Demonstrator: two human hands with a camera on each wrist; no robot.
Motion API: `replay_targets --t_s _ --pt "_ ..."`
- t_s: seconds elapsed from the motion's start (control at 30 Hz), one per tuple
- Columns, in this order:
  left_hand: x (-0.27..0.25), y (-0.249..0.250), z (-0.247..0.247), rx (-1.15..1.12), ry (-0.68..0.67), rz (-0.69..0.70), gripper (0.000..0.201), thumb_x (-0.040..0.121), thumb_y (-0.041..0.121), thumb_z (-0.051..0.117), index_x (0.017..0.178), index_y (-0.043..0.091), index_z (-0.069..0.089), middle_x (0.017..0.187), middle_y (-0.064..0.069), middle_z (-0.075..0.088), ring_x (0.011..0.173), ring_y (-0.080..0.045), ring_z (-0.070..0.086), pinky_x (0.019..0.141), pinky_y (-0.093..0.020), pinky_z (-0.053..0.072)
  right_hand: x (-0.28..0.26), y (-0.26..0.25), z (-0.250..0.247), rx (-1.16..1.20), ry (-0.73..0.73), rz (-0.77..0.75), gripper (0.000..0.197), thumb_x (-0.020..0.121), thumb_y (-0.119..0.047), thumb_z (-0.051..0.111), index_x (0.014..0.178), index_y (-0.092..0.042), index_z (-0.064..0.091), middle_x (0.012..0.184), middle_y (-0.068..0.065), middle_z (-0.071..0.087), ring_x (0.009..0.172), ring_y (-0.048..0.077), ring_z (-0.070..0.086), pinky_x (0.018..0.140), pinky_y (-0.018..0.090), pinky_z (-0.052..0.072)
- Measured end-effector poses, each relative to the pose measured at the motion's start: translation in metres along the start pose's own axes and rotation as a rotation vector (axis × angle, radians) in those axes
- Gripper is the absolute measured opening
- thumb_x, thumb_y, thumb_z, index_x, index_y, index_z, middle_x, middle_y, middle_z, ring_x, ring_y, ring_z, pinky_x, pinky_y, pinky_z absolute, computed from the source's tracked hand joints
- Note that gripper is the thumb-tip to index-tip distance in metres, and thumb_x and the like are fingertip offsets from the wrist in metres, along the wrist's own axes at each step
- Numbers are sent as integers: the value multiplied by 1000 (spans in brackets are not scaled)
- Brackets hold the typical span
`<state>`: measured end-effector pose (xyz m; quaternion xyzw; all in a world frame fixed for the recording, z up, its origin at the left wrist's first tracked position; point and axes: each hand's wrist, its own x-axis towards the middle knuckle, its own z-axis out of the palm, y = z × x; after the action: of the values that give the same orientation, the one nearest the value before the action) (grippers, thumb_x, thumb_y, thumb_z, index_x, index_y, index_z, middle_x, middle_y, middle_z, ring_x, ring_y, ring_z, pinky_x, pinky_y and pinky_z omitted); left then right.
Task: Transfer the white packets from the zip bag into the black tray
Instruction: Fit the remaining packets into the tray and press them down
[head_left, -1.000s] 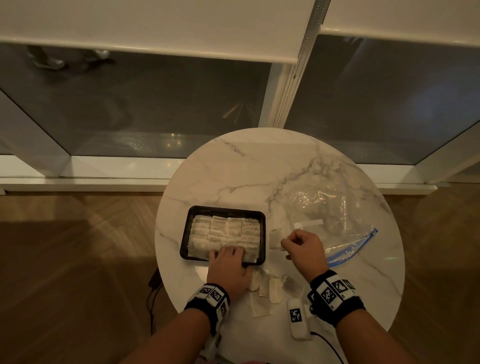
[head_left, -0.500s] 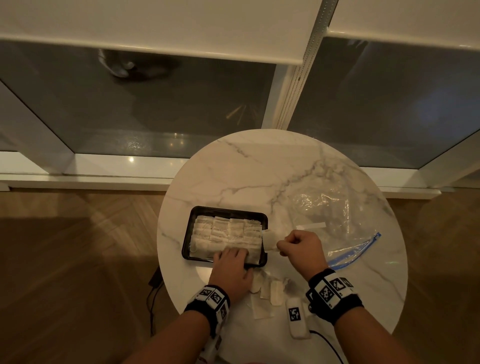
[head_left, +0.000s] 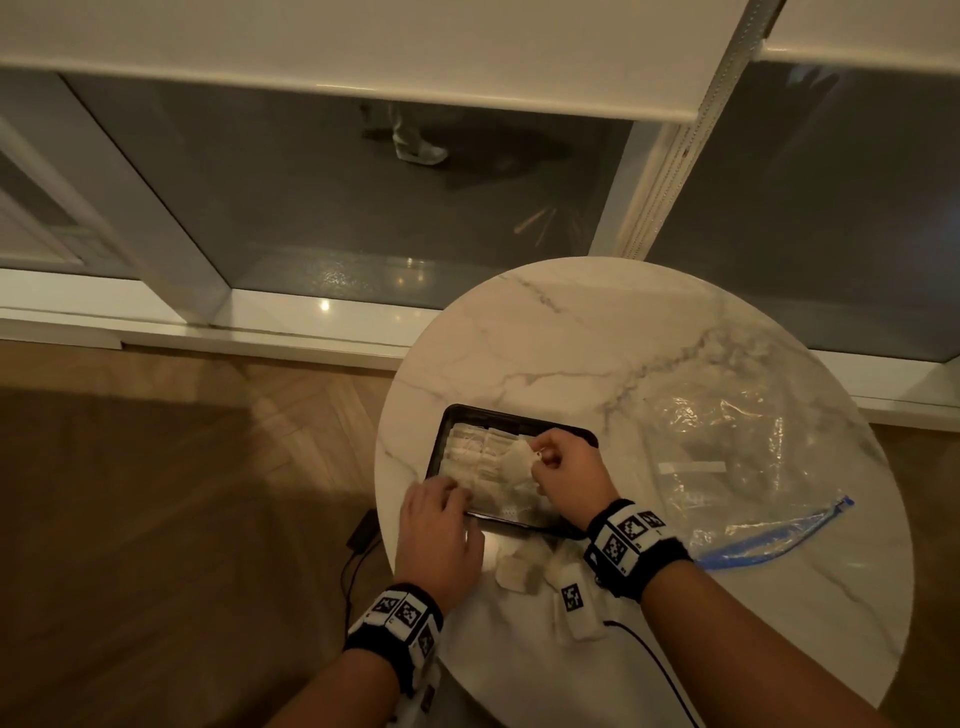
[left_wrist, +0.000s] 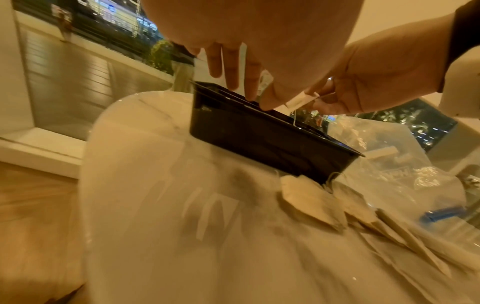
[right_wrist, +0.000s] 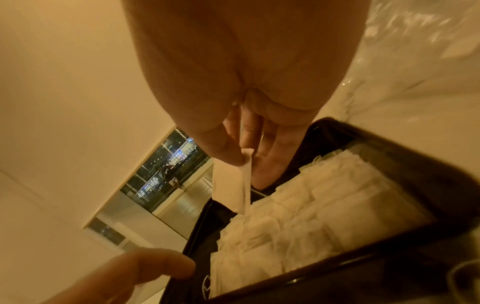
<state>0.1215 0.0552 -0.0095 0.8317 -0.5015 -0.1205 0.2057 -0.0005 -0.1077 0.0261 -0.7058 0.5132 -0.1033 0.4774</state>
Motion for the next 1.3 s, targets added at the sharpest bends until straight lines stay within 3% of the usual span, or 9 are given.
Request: replay_targets --t_s 0.1,0.23,0.5,0.77,0.97,1.07,1.23,1.3 --pt "1 -15 -8 -64 66 -110 39 85 30 67 121 16 59 125 -1 55 120 -20 48 106 -33 38 10 -9 20 -85 -120 -19 23 86 -4 58 95 -24 64 83 -2 60 82 22 64 78 35 57" --pt "4 -24 -15 -188 44 -196 41 90 32 66 126 17 54 123 1 57 117 -17 52 98 -26 39 19 -12 41 -179 -233 -37 26 87 -2 56 95 -25 64 79 -4 56 78 20 60 71 26 49" --pt "8 -29 -12 -214 -23 -229 37 95 36 60 129 21 53 123 3 61 112 -15 57 96 -33 49 26 -11 66 -292 -291 -49 25 85 -3 58 89 -27 64 77 -7 57 73 14 57 61 20 43" --pt "9 -32 -12 -126 -35 -221 37 95 41 58 129 26 53 123 8 61 111 -12 57 96 -33 46 35 -24 83 -391 -388 -69 28 84 -2 52 89 -25 65 84 1 64 80 20 64 70 28 53" --pt "9 -33 -15 -11 -85 -184 33 97 45 49 125 31 58 129 7 58 119 -15 52 99 -36 42 36 -28 92 -461 -394 -94 24 83 -2 55 89 -18 70 96 4 69 89 22 66 75 27 53" --pt "7 -32 -13 38 -132 -185 35 100 44 41 126 30 59 135 4 55 123 -18 49 101 -39 41 36 -26 92 -441 -367 -75 23 82 -3 53 85 -21 67 96 2 68 89 20 65 74 26 52" --pt "6 -30 -12 58 -154 -185 34 103 41 38 129 29 56 137 2 53 125 -20 49 100 -38 41 36 -24 84 -342 -292 -51 29 80 -2 52 98 -15 71 89 -2 63 87 18 61 75 26 49" --pt "6 -28 -12 60 -157 -183 33 103 41 38 126 28 57 134 1 54 122 -20 50 98 -38 41 36 -21 83 -257 -305 -17 32 80 3 51 99 -16 69 84 -1 58 86 23 64 75 35 58"
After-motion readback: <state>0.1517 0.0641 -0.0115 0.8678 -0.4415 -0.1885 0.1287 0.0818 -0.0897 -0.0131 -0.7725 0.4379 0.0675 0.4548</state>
